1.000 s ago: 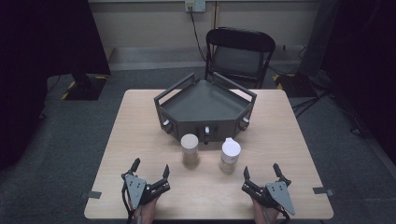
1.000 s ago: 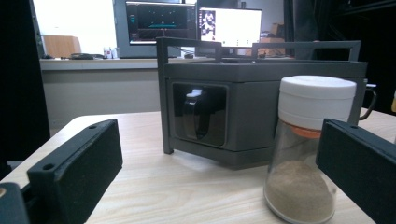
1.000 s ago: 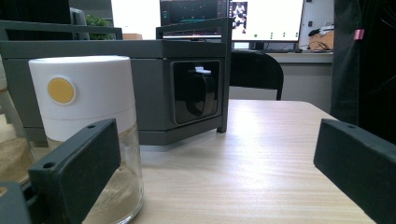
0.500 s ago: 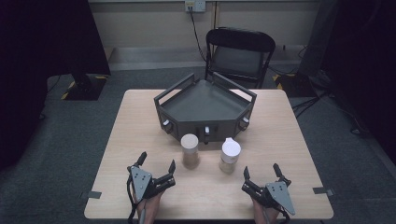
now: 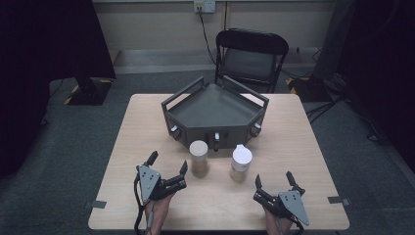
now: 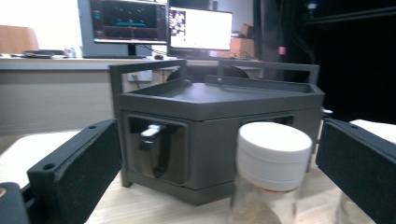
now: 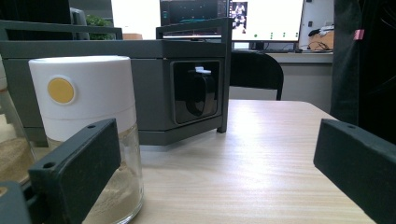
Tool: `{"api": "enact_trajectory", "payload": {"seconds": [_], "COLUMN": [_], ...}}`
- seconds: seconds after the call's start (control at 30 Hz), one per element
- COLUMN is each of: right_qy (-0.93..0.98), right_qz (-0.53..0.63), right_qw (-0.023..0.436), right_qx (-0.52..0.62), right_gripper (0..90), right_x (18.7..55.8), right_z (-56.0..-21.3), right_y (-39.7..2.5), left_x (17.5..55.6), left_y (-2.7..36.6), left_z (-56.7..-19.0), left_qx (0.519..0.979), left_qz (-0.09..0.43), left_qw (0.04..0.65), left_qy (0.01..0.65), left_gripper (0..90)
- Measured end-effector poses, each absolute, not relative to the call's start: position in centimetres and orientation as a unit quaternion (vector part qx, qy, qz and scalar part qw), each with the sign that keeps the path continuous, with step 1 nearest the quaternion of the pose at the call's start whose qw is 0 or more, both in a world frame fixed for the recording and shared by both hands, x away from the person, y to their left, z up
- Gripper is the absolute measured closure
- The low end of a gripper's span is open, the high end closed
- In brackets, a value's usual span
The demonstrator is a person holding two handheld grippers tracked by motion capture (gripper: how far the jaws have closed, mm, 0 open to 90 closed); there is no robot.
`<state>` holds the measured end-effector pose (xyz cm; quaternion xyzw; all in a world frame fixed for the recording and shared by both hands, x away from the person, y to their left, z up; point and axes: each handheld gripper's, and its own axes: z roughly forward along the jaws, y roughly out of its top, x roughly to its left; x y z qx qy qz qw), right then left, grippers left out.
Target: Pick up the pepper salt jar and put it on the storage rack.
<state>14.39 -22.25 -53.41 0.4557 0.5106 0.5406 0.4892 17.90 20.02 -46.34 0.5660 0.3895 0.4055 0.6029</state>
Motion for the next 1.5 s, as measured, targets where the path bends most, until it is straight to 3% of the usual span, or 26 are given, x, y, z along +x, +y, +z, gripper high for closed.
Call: {"api": "enact_trajectory", "payload": {"seconds": [0.5,1.5], "right_qy": [0.511,0.512], "right_qz": [0.541,0.541], "right_qw": [0.489,0.489], "right_qx": [0.456,0.454], "right_gripper": [0.0,0.0], "right_x": [14.4,14.4], "right_z": [-53.4,-53.4], "right_y": [-22.2,-22.3], "left_x": [19.7,23.3], "left_y": [19.0,15.3], "left_z": [-45.9,-47.9], "left_qx": [0.581,0.615], "left_qz": [0.393,0.371], "left_qw": [0.620,0.581], "left_qy": [0.353,0.384], "left_gripper": [1.9,1.3]}}
